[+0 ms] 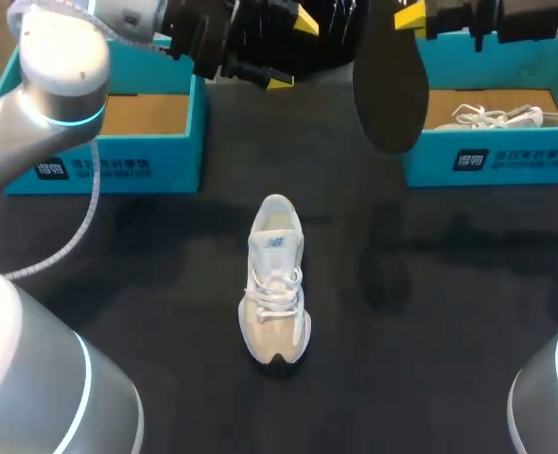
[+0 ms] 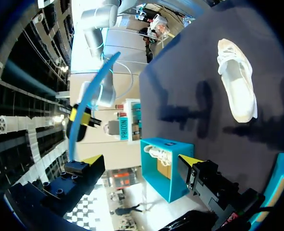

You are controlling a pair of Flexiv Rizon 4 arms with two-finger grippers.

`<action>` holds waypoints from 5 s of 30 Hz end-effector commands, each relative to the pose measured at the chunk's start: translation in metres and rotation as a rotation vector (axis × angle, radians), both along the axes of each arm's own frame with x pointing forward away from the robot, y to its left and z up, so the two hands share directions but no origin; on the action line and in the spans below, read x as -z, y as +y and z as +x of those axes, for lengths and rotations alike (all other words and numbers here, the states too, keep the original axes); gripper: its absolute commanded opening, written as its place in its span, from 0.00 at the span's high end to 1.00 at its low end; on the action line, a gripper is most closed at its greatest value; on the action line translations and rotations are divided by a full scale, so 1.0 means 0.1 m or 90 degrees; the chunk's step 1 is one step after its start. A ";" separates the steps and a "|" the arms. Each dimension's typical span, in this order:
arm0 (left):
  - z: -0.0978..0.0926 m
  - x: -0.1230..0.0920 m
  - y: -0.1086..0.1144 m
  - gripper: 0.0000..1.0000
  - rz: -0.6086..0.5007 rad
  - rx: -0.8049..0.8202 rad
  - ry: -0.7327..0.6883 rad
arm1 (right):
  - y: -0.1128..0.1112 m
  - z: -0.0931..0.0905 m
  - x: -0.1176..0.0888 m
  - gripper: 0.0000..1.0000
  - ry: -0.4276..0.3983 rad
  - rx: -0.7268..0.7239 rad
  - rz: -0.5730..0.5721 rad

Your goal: Take the shoe out of the shoebox, open the shoe tongue, remove and reinsert the insole, then place the shoe into the shoebox

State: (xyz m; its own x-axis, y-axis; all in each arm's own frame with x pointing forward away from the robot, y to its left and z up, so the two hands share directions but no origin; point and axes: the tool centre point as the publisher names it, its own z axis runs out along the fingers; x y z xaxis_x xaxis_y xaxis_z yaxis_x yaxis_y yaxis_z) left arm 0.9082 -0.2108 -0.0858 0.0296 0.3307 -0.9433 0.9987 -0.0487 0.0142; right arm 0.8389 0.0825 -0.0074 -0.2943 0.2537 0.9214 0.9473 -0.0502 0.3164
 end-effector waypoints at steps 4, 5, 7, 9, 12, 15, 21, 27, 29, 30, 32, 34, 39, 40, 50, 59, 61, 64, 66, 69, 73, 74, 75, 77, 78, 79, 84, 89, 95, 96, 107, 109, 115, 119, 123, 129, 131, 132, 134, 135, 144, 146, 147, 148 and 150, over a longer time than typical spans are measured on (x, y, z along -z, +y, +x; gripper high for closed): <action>-0.19 0.04 0.06 0.00 -0.101 -0.017 -0.007 | 0.16 0.34 0.31 1.00 0.102 0.018 0.029; -0.21 0.04 0.07 0.00 -0.119 -0.020 0.001 | 0.19 0.37 0.36 1.00 0.113 0.024 0.037; -0.24 0.07 0.05 0.00 -0.127 -0.024 -0.006 | 0.28 0.45 0.42 1.00 0.133 0.026 0.036; -0.29 0.06 0.05 0.00 -0.148 -0.016 -0.015 | 0.37 0.51 0.49 1.00 0.147 0.030 0.036; -0.32 0.02 0.04 0.00 -0.174 -0.022 -0.022 | 0.50 0.57 0.60 1.00 0.168 0.026 0.041; -0.34 0.00 0.05 0.00 -0.199 -0.027 -0.025 | 0.61 0.61 0.66 1.00 0.182 0.013 0.036; -0.36 -0.01 0.08 0.00 -0.223 -0.035 -0.030 | 0.74 0.60 0.70 1.00 0.205 -0.006 0.028; -0.36 -0.02 0.08 0.00 -0.242 -0.036 -0.032 | 0.85 0.54 0.75 1.00 0.220 -0.018 0.026; -0.37 -0.01 0.07 0.00 -0.245 -0.031 -0.029 | 0.88 0.53 0.76 1.00 0.225 -0.023 0.022; -0.38 0.00 0.07 0.03 -0.245 -0.029 -0.030 | 0.90 0.52 0.77 1.00 0.226 -0.024 0.022; -0.39 0.00 0.06 0.13 -0.249 -0.023 -0.030 | 0.93 0.52 0.78 1.00 0.229 -0.029 0.021; -0.40 0.01 0.05 0.24 -0.252 -0.020 -0.030 | 0.95 0.53 0.77 1.00 0.230 -0.030 0.020; -0.43 0.04 0.03 0.55 -0.256 -0.017 -0.026 | 0.95 0.55 0.77 1.00 0.227 -0.033 0.019; -0.44 0.05 0.03 0.55 -0.257 -0.017 -0.025 | 0.96 0.56 0.77 1.00 0.228 -0.034 0.018; -0.44 0.09 0.01 0.97 -0.262 -0.015 -0.016 | 0.99 0.54 0.79 1.00 0.234 -0.037 0.021; -0.42 0.08 0.03 1.00 -0.278 -0.018 -0.008 | 0.91 0.42 0.77 0.00 0.178 -0.011 0.026; -0.42 0.06 0.04 1.00 -0.280 -0.018 -0.007 | 0.87 0.39 0.77 0.00 0.149 -0.018 0.027; -0.42 0.06 0.08 1.00 -0.279 -0.019 -0.006 | 0.81 0.32 0.76 0.00 0.123 -0.032 0.032; -0.42 0.06 0.11 1.00 -0.276 -0.019 -0.005 | 0.75 0.25 0.74 0.00 0.121 -0.038 0.034; -0.43 0.07 0.15 1.00 -0.272 -0.017 -0.004 | 0.63 0.15 0.77 0.00 0.116 -0.039 0.038; -0.43 0.08 0.18 1.00 -0.270 -0.014 0.001 | 0.49 0.05 0.80 0.00 0.115 -0.040 0.041; -0.43 0.07 0.19 1.00 -0.268 -0.014 0.001 | 0.45 0.03 0.81 0.00 0.113 -0.036 0.040; -0.42 0.07 0.19 1.00 -0.268 -0.014 0.000 | 0.43 0.02 0.81 0.00 0.110 -0.032 0.042; -0.42 0.06 0.20 1.00 -0.263 -0.014 -0.005 | 0.38 -0.01 0.81 0.00 0.106 -0.029 0.043; -0.42 0.06 0.21 1.00 -0.262 -0.014 -0.007 | 0.36 -0.02 0.81 0.00 0.105 -0.026 0.040; -0.42 0.05 0.21 1.00 -0.259 -0.014 -0.009 | 0.33 -0.03 0.82 0.00 0.104 -0.025 0.038; -0.41 0.04 0.23 1.00 -0.249 -0.018 -0.020 | 0.30 -0.04 0.83 0.00 0.090 -0.032 0.036; -0.41 0.04 0.23 1.00 -0.249 -0.018 -0.020 | 0.30 -0.04 0.83 0.00 0.090 -0.032 0.036; -0.41 0.04 0.23 1.00 -0.249 -0.018 -0.020 | 0.30 -0.04 0.83 0.00 0.090 -0.032 0.036; -0.41 0.04 0.23 1.00 -0.249 -0.018 -0.020 | 0.30 -0.04 0.83 0.00 0.090 -0.032 0.036; -0.43 -0.23 0.42 1.00 -0.210 -0.069 0.302 | 0.30 -0.04 0.83 0.00 0.090 -0.032 0.036; -0.46 -0.20 0.43 1.00 -0.203 -0.074 0.358 | 0.30 -0.04 0.83 0.00 0.090 -0.032 0.036; -0.55 -0.07 0.44 1.00 -0.170 -0.105 0.523 | 0.30 -0.04 0.83 0.00 0.090 -0.032 0.036; -0.58 -0.05 0.45 1.00 -0.155 -0.137 0.681 | 0.30 -0.04 0.83 0.00 0.090 -0.032 0.036; -0.59 -0.10 0.44 1.00 -0.132 -0.175 0.912 | 0.30 -0.04 0.83 0.00 0.090 -0.032 0.036; -0.58 -0.10 0.42 1.00 -0.109 -0.211 1.260 | 0.30 -0.04 0.83 0.00 0.090 -0.032 0.036; -0.60 -0.08 0.41 1.00 -0.107 -0.192 1.335 | 0.30 -0.04 0.83 0.00 0.090 -0.032 0.036; -0.60 -0.06 0.41 1.00 -0.110 -0.184 1.371 | 0.30 -0.04 0.83 0.00 0.090 -0.032 0.036; -0.60 -0.01 0.41 1.00 -0.123 -0.188 1.419 | 0.30 -0.04 0.83 0.00 0.090 -0.032 0.036; -0.60 0.01 0.40 1.00 -0.139 -0.186 1.448 | 0.30 -0.04 0.83 0.00 0.090 -0.032 0.036; -0.56 0.06 0.39 1.00 -0.175 -0.226 1.447 | 0.30 -0.04 0.83 0.00 0.090 -0.032 0.036; -0.56 0.06 0.39 1.00 -0.175 -0.226 1.447 | 0.30 -0.04 0.83 0.00 0.090 -0.032 0.036; -0.56 0.06 0.39 1.00 -0.175 -0.226 1.447 | 0.30 -0.04 0.83 0.00 0.090 -0.032 0.036; -0.56 0.06 0.39 1.00 -0.175 -0.226 1.447 | 0.30 -0.04 0.83 0.00 0.090 -0.032 0.036; -0.56 0.06 0.39 1.00 -0.175 -0.226 1.447 | 0.30 -0.04 0.83 0.00 0.090 -0.032 0.036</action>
State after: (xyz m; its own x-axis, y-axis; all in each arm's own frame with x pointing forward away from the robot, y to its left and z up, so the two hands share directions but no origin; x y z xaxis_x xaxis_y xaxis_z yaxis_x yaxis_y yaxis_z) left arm 0.8541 -0.1711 -0.0924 -0.9931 -0.0041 0.1169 -0.1164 -0.0625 -0.9912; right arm 0.8341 0.1109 -0.0904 -0.1716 0.1873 0.9672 0.9840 -0.0141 0.1773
